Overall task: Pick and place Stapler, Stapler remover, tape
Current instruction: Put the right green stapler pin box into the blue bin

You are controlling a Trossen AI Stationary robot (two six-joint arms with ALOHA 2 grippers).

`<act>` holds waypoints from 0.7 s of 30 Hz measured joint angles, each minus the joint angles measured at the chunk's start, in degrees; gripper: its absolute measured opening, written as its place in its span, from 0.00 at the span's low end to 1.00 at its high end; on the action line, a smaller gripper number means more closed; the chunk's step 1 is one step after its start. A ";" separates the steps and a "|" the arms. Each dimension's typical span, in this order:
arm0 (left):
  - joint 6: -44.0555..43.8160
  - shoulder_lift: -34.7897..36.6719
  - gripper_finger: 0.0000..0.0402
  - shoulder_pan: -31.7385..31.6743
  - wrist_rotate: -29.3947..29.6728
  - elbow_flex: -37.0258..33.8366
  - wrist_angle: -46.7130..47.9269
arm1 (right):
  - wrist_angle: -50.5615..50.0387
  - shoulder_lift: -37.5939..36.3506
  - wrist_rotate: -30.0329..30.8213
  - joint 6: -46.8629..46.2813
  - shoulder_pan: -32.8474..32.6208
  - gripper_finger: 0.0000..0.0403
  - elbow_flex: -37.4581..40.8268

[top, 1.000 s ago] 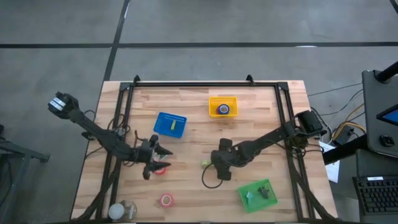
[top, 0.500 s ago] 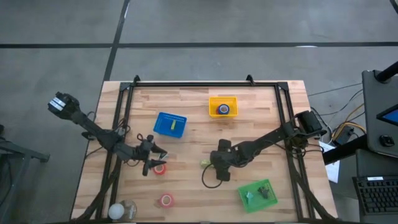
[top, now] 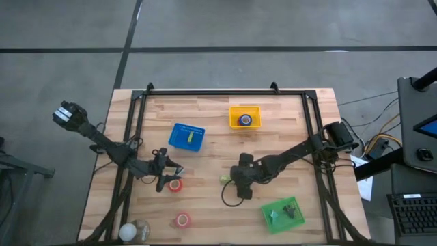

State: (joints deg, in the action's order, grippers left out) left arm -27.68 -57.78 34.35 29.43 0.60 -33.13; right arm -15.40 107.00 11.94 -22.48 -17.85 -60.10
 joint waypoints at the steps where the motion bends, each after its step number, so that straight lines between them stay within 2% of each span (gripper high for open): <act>1: -0.02 0.00 0.61 0.00 0.00 0.00 -0.02 | 0.00 0.00 0.00 0.02 0.00 0.69 0.00; 21: 0.02 0.00 0.61 0.00 0.00 0.00 0.00 | 0.13 0.00 -0.04 -0.02 -0.15 0.68 0.02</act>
State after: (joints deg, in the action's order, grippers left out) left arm -27.66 -57.78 34.35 29.43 0.60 -33.12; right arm -15.27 107.00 11.90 -22.50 -18.00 -60.07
